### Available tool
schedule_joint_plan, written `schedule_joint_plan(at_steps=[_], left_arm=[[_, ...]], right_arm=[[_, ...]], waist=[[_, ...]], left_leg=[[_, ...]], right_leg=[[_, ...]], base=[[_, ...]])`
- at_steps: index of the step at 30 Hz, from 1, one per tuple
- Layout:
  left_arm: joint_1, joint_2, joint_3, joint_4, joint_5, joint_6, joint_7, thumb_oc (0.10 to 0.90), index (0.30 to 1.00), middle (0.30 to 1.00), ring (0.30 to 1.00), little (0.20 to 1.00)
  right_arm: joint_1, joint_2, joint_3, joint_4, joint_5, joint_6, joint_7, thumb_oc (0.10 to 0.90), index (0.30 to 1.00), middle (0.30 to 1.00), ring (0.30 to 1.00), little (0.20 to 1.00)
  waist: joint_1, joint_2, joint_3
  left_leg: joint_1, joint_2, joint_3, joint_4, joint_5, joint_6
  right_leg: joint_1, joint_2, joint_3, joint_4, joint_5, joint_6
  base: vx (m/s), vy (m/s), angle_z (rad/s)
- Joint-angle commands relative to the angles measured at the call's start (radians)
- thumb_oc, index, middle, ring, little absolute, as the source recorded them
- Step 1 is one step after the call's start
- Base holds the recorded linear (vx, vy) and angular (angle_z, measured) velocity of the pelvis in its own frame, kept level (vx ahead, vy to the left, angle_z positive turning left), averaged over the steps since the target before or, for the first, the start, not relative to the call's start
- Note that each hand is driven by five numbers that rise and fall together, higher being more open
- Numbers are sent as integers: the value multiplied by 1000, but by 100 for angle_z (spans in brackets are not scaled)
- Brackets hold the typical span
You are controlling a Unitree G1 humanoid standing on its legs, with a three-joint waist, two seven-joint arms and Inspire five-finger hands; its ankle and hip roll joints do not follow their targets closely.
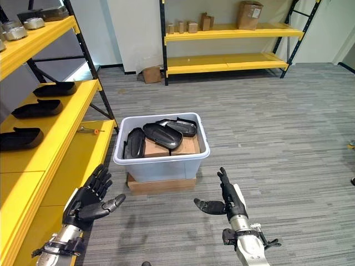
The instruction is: Move parts from the plastic box to the shelf.
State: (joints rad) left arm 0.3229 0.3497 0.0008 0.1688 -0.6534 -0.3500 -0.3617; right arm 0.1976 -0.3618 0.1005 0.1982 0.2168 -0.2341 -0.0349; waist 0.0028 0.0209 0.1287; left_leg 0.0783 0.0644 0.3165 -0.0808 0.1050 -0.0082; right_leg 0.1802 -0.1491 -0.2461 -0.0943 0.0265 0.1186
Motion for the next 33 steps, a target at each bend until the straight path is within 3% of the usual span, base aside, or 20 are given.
schedule_joint_plan(at_steps=[1,8,33], left_arm=[[-91,64,61,-53,-31,-62,-10,900,1000,1000,1000,1000],[-87,63,58,-53,-85,-50,-67,900,1000,1000,1000,1000],[-98,69,39,-55,-94,-34,-67,900,1000,1000,1000,1000]], right_arm=[[-85,-18,-71,-92,47,-118,-7,900,1000,1000,1000,1000],[-96,-27,-53,-97,59,-127,26,900,1000,1000,1000,1000],[-97,-45,0,-129,84,-118,20,900,1000,1000,1000,1000]], waist=[[15,-25,1],[22,-28,3],[24,-30,1]], left_leg=[[100,14,3,9,-143,-27],[99,14,1,6,-141,-27],[93,12,1,6,-137,-29]], right_leg=[[-40,11,-51,7,-1,-5],[-42,9,-55,7,1,-5],[-47,10,-57,7,3,-3]], base=[[0,0,0],[-2,-1,-2],[0,0,0]])
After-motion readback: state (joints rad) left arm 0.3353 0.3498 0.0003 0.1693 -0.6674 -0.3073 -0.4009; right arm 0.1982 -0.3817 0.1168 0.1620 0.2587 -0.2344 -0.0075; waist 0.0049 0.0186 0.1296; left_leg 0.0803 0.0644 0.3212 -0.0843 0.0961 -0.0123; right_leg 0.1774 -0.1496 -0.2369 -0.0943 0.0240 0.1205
